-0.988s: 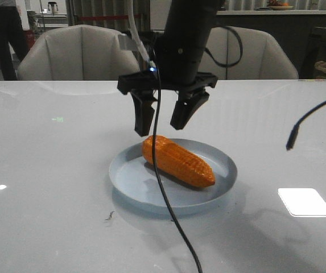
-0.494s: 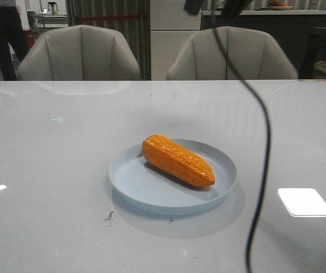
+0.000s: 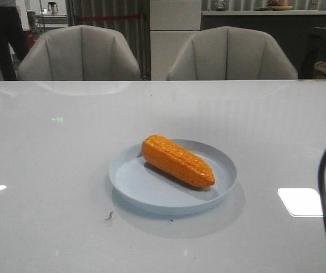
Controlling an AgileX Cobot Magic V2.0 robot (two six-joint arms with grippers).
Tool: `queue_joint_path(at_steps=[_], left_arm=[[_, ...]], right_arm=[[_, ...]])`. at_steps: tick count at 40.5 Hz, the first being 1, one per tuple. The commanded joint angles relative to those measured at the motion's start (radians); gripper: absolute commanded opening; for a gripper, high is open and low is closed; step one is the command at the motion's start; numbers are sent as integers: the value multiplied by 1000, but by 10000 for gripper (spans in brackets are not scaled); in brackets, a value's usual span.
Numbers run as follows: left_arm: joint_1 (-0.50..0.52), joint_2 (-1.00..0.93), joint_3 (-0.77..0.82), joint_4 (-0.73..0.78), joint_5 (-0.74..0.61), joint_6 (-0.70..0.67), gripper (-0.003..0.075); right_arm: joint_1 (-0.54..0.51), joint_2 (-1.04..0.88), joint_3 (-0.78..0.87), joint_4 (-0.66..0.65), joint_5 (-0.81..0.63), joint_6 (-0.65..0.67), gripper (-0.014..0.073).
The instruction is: Place corn on plate with both arms
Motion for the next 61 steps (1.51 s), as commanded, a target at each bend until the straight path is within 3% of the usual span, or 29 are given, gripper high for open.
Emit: queue_joint_path(at_steps=[1, 15, 25, 34, 44, 61], left_arm=[[0, -15, -28, 2, -75, -13, 368], [0, -15, -28, 2, -75, -13, 368], [0, -15, -28, 2, -75, -13, 368], [0, -15, -28, 2, -75, -13, 368], [0, -15, -28, 2, -57, -13, 368], [0, -15, -28, -1, -47, -13, 368]], right_arm=[[-20, -141, 107, -9, -150, -13, 549], [-30, -616, 863, -17, -559, -11, 549], [-30, -886, 1184, -17, -613, 86, 549], [-30, -990, 1282, -17, -602, 102, 549], [-30, -991, 1283, -13, -520, 102, 549], [-30, -990, 1283, -13, -515, 102, 549]])
